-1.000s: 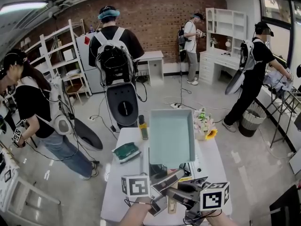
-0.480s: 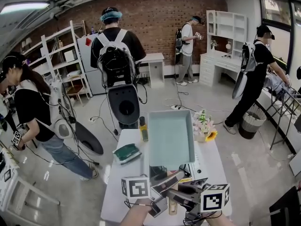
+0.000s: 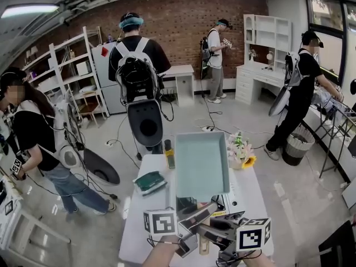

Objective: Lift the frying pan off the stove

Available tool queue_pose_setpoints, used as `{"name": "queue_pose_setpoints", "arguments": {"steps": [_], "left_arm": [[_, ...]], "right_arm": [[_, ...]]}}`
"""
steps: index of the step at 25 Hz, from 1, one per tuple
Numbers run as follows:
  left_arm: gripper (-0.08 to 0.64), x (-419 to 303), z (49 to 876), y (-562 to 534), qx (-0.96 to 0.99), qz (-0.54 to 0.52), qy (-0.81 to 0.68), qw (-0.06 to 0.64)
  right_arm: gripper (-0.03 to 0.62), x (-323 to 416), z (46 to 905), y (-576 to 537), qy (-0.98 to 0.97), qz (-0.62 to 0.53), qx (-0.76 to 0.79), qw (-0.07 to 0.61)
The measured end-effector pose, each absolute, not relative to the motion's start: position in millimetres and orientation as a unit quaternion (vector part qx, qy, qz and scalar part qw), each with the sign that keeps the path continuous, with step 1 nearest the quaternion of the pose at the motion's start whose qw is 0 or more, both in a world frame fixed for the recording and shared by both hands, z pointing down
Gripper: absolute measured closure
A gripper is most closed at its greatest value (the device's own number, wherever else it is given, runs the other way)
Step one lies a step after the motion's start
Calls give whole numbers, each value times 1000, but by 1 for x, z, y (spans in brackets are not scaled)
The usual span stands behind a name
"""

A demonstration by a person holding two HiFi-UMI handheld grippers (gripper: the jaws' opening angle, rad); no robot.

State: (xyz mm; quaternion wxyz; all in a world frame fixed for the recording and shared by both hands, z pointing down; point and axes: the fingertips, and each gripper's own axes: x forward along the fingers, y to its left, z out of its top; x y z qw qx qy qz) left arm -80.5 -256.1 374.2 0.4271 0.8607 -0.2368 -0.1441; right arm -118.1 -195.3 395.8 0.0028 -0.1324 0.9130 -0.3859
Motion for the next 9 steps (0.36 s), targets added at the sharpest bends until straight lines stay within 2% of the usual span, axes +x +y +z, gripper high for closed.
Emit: {"name": "queue_pose_setpoints", "arguments": {"steps": [9], "left_arm": [[387,-86,374,-250,859,-144,-239,429]], "right_arm": [[446,-124,396,-189,911,-391,-132,4]]}}
